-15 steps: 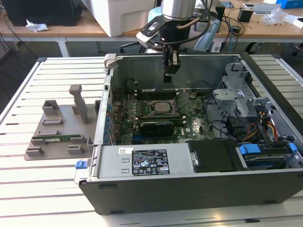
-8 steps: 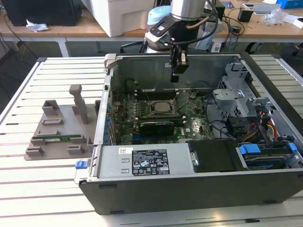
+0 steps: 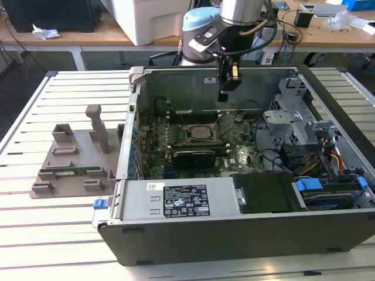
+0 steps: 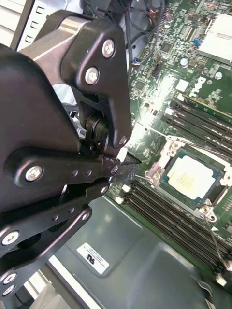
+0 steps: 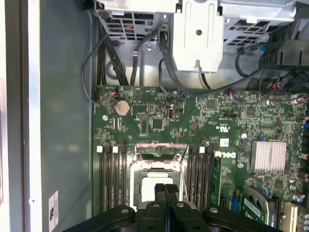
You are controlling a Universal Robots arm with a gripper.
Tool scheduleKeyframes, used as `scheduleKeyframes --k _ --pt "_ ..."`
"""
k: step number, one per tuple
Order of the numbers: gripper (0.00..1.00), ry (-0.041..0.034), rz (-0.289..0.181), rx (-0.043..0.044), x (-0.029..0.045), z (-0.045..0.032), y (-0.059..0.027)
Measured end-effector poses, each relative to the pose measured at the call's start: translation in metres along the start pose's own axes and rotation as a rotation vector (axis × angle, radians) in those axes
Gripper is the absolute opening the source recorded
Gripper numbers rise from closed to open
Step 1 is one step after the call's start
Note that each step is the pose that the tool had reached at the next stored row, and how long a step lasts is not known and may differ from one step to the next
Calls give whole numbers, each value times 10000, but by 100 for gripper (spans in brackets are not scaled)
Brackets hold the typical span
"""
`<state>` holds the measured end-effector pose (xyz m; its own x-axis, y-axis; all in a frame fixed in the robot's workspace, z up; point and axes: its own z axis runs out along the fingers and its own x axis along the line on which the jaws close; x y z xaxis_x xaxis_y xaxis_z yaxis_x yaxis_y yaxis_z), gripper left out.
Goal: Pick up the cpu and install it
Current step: 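Close the cpu cover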
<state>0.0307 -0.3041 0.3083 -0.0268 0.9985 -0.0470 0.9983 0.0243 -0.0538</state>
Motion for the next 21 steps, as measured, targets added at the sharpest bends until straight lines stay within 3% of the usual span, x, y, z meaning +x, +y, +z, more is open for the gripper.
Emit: scheduleKeyframes --k 8,21 --pt "11 0 1 0 -4 -9 166" --pt "11 0 1 0 -9 -18 353"
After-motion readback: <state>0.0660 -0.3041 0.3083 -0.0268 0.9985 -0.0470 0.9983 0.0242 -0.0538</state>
